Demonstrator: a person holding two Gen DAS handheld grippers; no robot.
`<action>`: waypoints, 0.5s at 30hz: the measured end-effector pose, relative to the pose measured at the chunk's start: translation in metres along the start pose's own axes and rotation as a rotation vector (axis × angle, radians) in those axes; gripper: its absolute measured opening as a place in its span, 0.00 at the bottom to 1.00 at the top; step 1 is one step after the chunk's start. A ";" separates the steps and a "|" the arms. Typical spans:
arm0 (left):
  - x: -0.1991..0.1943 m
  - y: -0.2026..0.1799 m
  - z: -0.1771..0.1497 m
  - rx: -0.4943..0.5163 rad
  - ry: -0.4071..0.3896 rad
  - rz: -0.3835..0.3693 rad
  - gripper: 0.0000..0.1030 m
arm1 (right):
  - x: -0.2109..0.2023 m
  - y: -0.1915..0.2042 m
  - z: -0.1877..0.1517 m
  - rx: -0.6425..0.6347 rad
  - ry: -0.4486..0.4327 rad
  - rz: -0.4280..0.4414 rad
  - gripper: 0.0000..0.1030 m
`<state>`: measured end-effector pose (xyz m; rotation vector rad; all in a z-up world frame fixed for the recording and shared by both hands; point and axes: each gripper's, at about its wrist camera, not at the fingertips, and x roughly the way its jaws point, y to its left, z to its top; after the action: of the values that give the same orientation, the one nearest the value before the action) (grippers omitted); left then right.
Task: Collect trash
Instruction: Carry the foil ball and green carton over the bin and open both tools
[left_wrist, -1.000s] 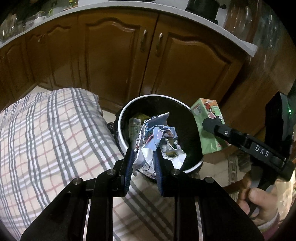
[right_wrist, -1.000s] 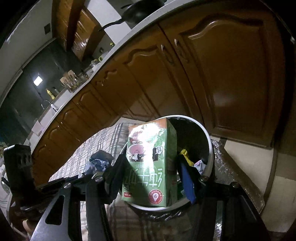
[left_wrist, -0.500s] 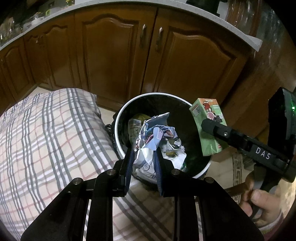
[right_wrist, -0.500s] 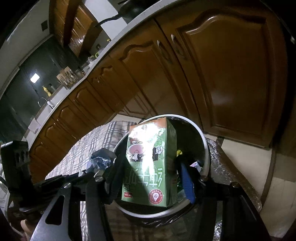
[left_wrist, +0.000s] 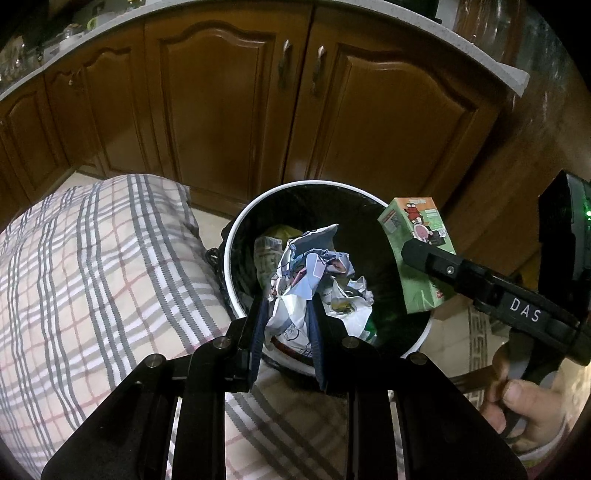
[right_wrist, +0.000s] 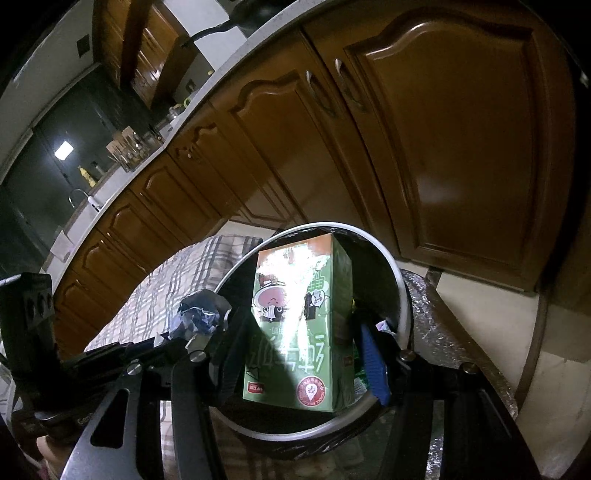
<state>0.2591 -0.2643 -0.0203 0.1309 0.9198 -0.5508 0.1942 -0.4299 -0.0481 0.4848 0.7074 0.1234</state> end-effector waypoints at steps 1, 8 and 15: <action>0.001 0.000 0.000 0.001 0.001 0.000 0.20 | 0.001 0.000 0.000 -0.001 0.002 -0.002 0.55; 0.005 -0.001 0.003 0.009 0.009 0.005 0.21 | 0.006 -0.001 0.002 -0.004 0.017 -0.010 0.55; 0.006 -0.002 0.005 0.012 0.015 0.002 0.25 | 0.012 -0.001 0.004 -0.005 0.035 -0.013 0.56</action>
<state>0.2645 -0.2696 -0.0215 0.1474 0.9305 -0.5544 0.2055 -0.4295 -0.0532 0.4745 0.7444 0.1220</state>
